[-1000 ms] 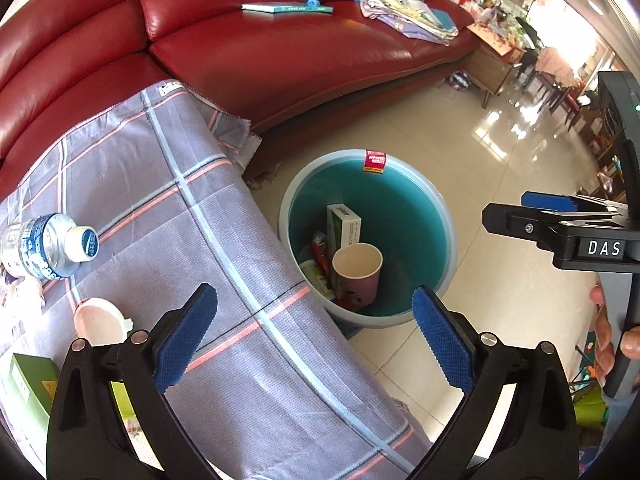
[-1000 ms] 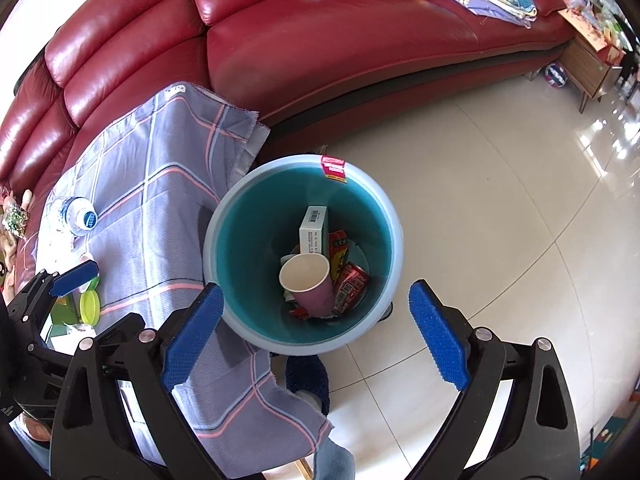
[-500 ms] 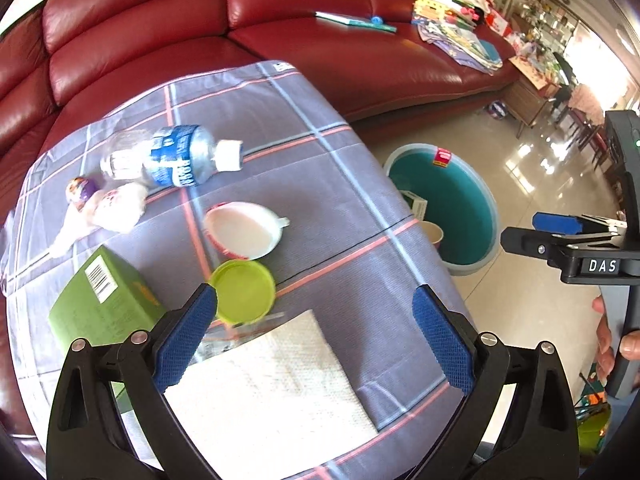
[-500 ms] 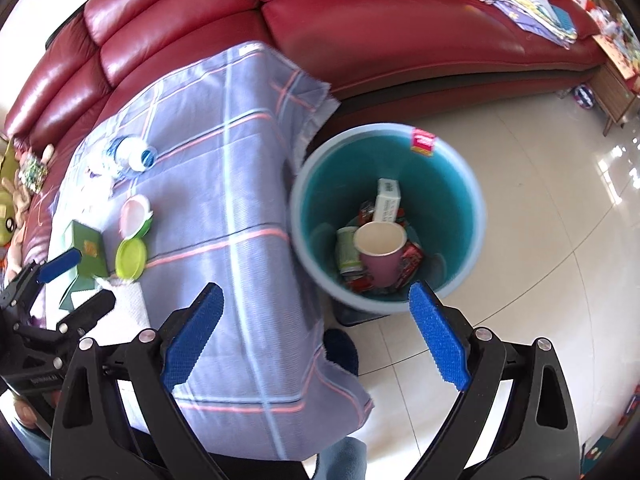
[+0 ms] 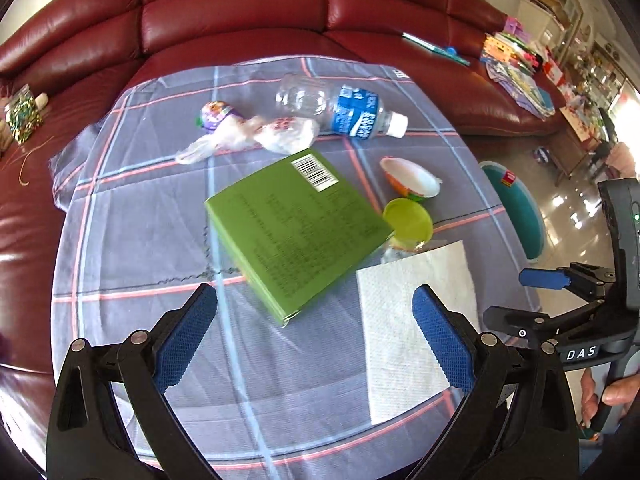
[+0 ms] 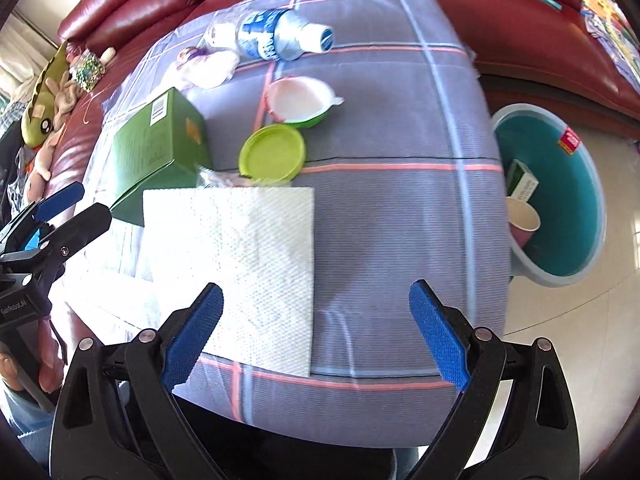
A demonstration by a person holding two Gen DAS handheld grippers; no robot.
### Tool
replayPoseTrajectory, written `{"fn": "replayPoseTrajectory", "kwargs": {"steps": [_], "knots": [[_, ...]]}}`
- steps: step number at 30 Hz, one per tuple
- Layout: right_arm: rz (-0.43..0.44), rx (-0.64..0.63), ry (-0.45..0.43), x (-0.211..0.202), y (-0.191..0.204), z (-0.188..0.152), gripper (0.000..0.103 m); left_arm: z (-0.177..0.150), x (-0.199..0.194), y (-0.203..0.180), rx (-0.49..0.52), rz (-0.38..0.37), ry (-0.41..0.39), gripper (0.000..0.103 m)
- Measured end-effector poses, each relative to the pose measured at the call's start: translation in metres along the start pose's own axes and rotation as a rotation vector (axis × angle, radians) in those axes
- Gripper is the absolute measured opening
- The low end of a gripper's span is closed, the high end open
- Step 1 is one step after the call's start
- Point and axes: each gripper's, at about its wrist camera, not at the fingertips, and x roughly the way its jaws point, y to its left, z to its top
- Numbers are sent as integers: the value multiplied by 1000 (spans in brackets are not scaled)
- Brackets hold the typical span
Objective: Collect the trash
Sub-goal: 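Move the right gripper back over the table to the white paper towel, then pinch the white paper towel with the right gripper and lift it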
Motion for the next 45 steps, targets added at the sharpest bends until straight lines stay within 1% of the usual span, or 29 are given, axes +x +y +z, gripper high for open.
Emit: {"fn": "replayPoseTrajectory", "kwargs": {"steps": [6,10,14,16,20,21,23,24,25,26,28,29,31,32,34,35,36,39,42,45], "knots": [[-17,-23,40,29,32,-3,90,-23,4,34,-70,4,31,98],[-47,-46,49,42,45,0,90,-31,10,47,-104,-5,45,98],[-84,-72,51,52,55,0,91,-32,16,52,-124,-17,53,98],[-98,-89,37,54,59,-1,94,-32,17,51,-127,-22,55,98],[-144,-144,-1,57,67,-7,94,-33,21,50,-121,-26,61,98],[-154,-156,-9,58,69,-8,92,-34,21,50,-121,-24,62,98],[-160,-182,-27,55,72,-10,84,-35,22,51,-128,-24,63,98],[-156,-192,-35,52,73,-11,72,-36,22,52,-133,-26,65,98],[-147,-201,-41,49,73,-12,54,-38,22,53,-138,-26,67,98],[-128,-200,-38,47,73,-11,47,-38,22,53,-141,-24,68,98],[-98,-189,-22,44,67,-11,37,-40,21,53,-143,-21,70,98],[-81,-175,-16,41,61,-12,34,-41,20,52,-143,-20,69,98],[-32,-145,3,36,52,-12,18,-42,17,49,-137,-20,65,98],[-6,-126,14,33,46,-13,18,-43,16,47,-133,-20,65,98],[5,-121,7,25,39,-15,17,-44,15,41,-122,-22,66,98],[7,-128,0,21,37,-17,15,-44,14,37,-115,-22,66,98],[15,-133,1,19,37,-19,9,-44,14,33,-108,-22,66,98],[33,-144,3,16,35,-26,5,-45,15,20,-87,-20,73,98],[39,-128,-40,2,26,-29,5,-47,12,8,-70,-28,74,98],[19,-79,-102,-20,3,-23,4,-46,9,-8,-33,-26,67,98]]}}
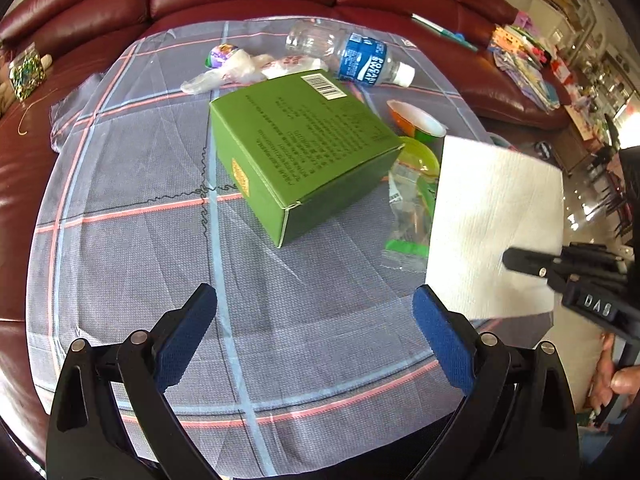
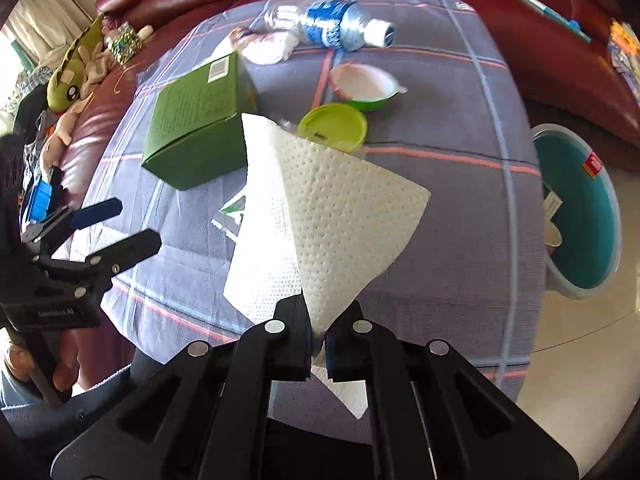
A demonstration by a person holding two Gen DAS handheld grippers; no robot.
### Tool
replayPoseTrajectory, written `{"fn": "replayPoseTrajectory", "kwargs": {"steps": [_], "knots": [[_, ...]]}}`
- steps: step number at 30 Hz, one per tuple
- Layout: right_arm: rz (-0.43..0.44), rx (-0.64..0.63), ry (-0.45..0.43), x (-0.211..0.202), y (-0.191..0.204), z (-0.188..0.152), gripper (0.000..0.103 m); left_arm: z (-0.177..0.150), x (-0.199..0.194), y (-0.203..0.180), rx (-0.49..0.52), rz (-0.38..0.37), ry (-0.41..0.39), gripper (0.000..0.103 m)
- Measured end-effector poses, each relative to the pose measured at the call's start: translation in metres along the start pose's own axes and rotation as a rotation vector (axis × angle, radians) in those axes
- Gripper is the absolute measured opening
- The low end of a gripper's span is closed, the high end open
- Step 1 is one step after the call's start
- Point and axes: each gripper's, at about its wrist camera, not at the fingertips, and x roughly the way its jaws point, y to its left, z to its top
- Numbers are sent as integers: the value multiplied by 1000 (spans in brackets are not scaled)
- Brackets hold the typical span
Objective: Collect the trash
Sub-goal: 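Pinch the white paper towel with the right gripper and lift it, then grasp the clear plastic bag with the left gripper while the right holds the towel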
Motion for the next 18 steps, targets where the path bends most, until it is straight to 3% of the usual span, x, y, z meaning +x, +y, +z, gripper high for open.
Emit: {"fn": "replayPoseTrajectory", "kwargs": {"steps": [7,18], "knots": [[-26,80,-91,-32,-42,11,5,7,6,-42,63,-28,-6,98],[-21,130,-101,-35,-84,16,5,36,58,-95,135,-4,30,96]]}}
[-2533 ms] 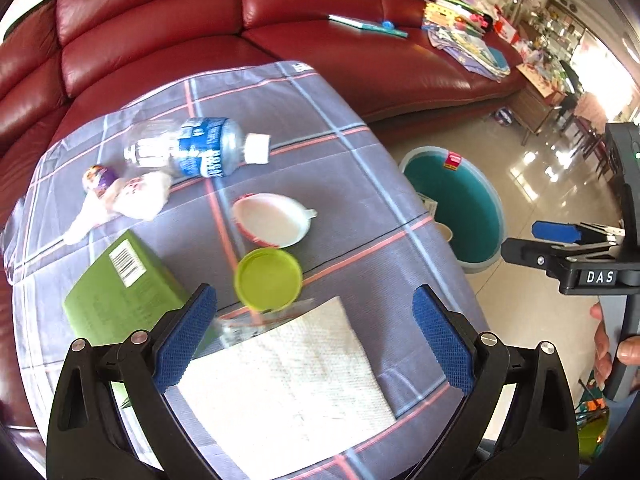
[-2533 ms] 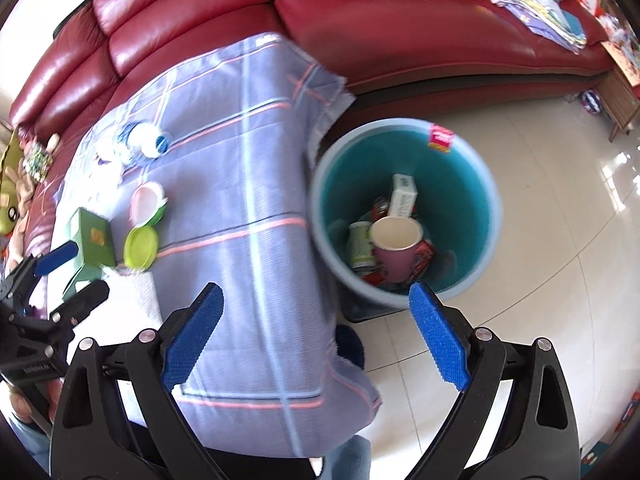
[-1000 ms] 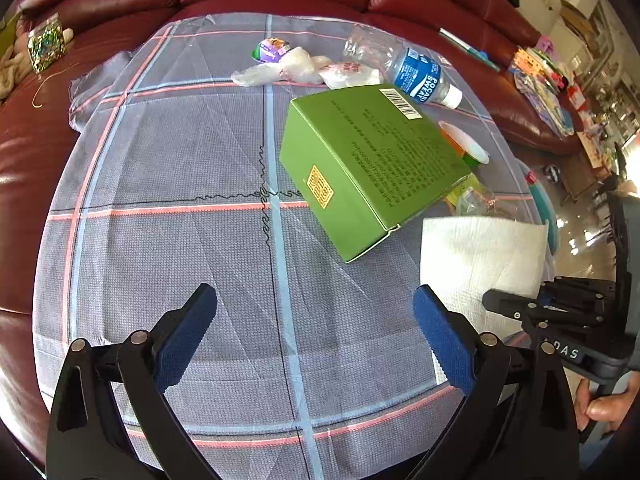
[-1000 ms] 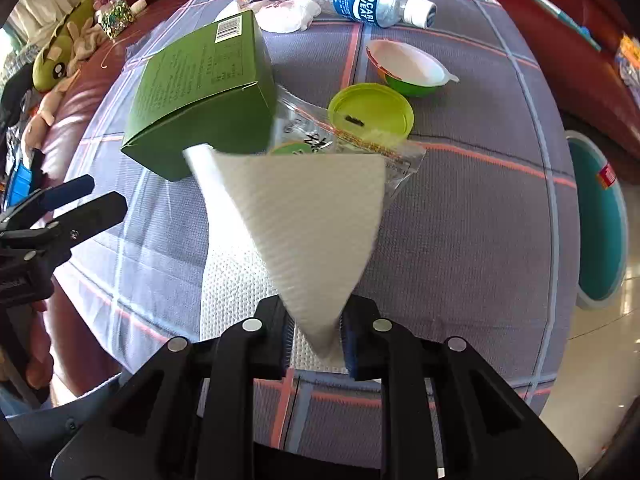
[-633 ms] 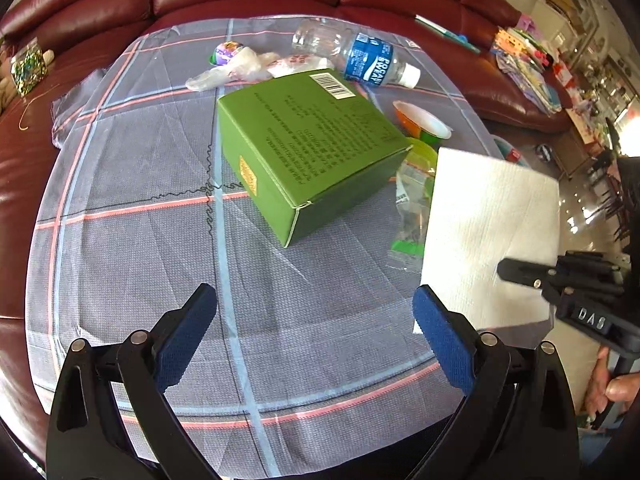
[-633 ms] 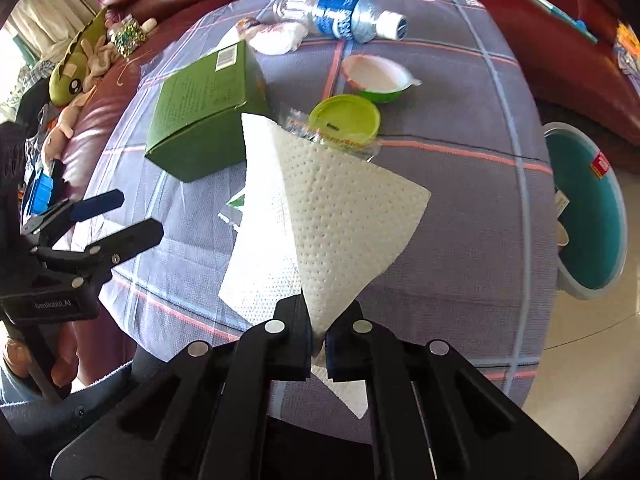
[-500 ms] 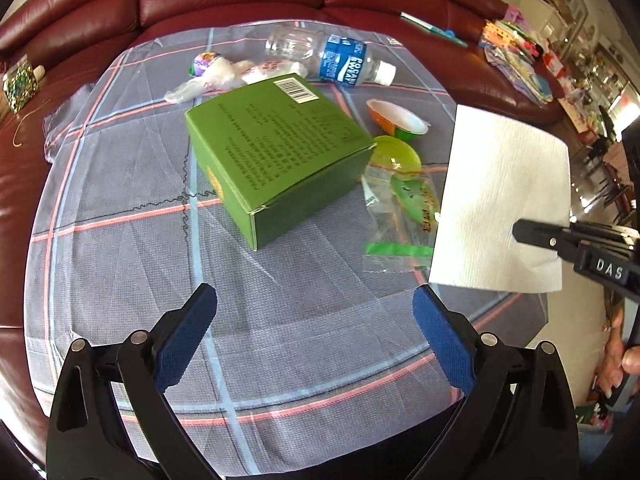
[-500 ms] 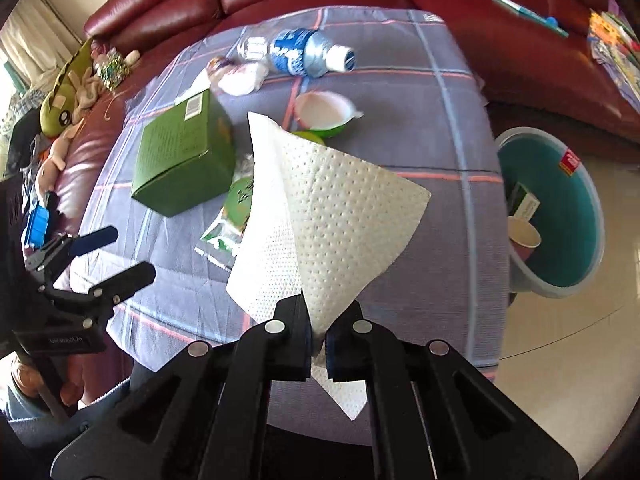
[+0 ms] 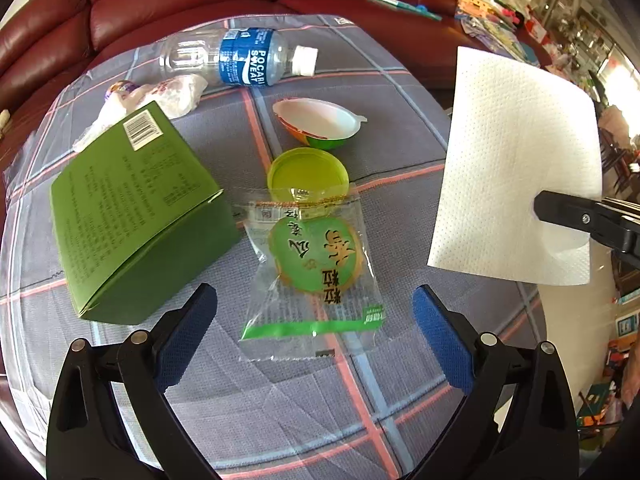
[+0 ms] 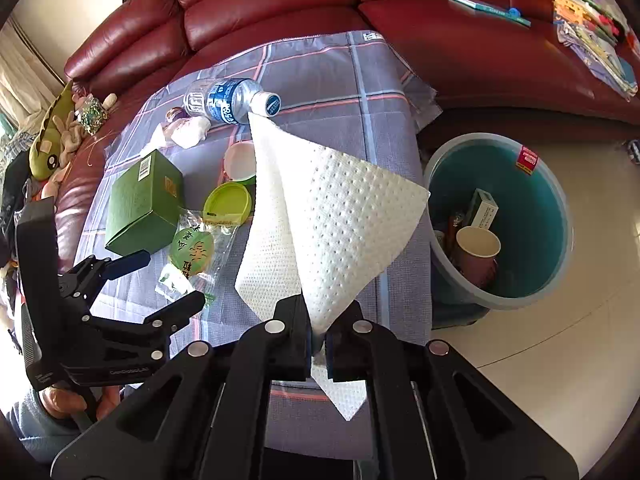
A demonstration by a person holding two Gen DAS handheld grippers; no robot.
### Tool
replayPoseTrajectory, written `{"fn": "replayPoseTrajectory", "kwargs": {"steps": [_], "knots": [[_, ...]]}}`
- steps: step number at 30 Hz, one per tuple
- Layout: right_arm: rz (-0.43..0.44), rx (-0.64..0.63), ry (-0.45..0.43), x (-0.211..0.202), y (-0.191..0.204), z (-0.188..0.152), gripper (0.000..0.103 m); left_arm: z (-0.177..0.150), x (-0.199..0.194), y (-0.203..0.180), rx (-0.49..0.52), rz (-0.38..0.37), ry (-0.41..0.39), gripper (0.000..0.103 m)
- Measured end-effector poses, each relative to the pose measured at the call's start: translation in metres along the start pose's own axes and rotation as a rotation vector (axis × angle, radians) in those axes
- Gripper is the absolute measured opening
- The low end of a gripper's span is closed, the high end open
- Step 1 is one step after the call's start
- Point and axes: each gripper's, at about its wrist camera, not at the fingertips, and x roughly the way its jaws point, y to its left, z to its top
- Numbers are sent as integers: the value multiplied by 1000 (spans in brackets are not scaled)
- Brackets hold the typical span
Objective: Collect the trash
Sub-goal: 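Grasp the clear plastic bag with the left gripper while the right holds the towel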
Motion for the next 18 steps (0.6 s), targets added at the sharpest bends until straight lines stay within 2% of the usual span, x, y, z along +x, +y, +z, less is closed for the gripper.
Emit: {"fn": "replayPoseTrajectory", "kwargs": {"steps": [1,2,4,8,18], "knots": [[0,5,-1,0,-4,1,5,2,4,-3,6,-2,6,86],[0,11,-1,0,-8,2,5,2,9,-6,14,-3,19,69],[2,23,2,1,-15,4,5,3,15,-7,12,-5,39,51],[12,37,10,5,-26,7,5,4,8,-9,23,6,11,41],[51,29,3,5,-30,13,5,8,-11,-16,46,40,-13,31]]}}
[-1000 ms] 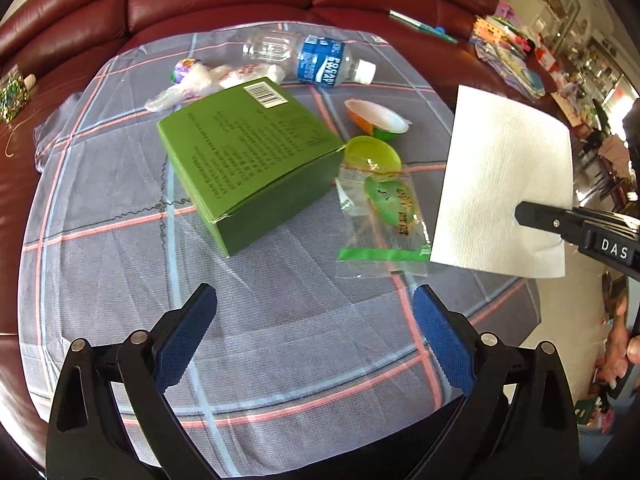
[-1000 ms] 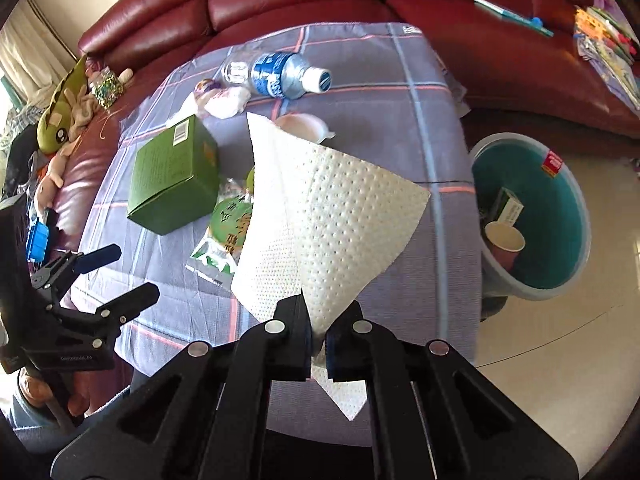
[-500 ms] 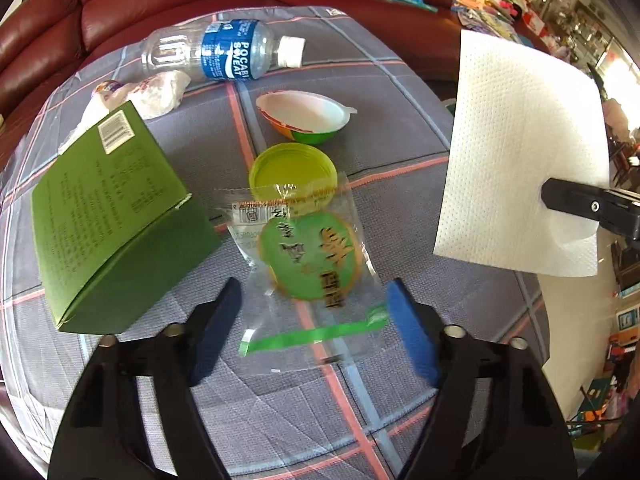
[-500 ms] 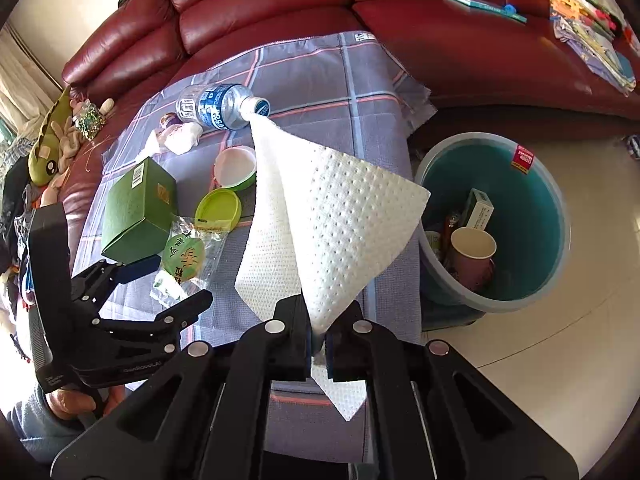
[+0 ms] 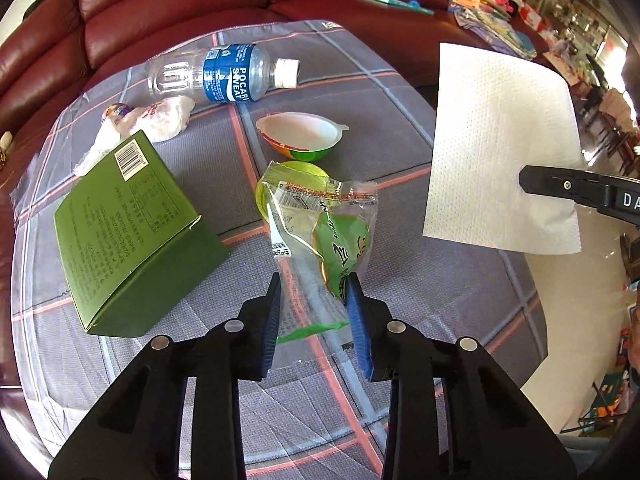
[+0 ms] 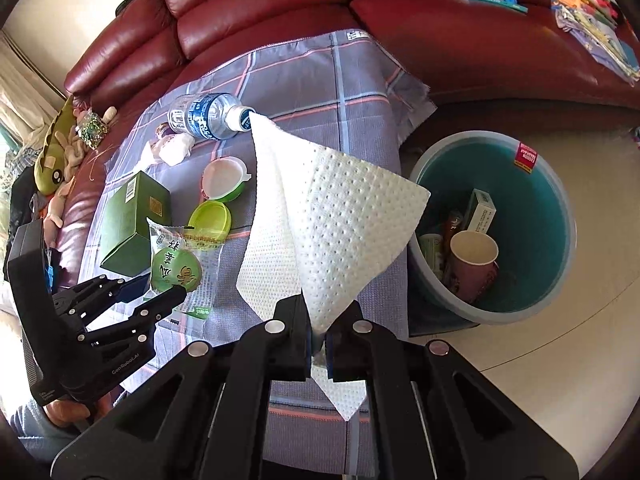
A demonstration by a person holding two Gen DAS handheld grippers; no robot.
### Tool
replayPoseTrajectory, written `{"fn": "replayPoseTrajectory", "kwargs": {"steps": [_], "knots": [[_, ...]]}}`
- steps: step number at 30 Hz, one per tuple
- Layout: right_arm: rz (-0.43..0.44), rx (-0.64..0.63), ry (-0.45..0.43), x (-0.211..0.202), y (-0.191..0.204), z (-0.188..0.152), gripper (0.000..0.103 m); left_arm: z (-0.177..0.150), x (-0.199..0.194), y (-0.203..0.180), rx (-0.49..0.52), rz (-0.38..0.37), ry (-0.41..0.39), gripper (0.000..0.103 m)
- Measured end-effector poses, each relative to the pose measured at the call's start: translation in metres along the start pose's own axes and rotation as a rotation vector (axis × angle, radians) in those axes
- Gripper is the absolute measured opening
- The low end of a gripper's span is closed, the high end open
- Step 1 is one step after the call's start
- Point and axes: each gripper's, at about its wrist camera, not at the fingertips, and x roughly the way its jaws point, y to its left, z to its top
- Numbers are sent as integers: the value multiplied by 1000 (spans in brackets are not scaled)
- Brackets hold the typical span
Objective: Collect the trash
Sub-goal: 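Grasp the clear plastic bag with the left gripper while the right holds the towel, then carry the bag and towel over the teal bin and open both grippers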
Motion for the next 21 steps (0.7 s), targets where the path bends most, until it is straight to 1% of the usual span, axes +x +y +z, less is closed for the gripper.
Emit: {"fn": "replayPoseTrajectory", "kwargs": {"steps": [7,12,16,21], "knots": [[5,23,-37,-13,-11,3,5,4,-28,-1,-5,0,-54,30],[-3,61,-72,-26,-29,7,5,16,-45,-7,6,-10,-92,30],[-15,92,-110,-40,-47,12,5,34,-48,-25,38,-34,-107,30],[-61,148,-153,-59,-83,20,5,61,-40,-63,115,-74,-122,30]]}}
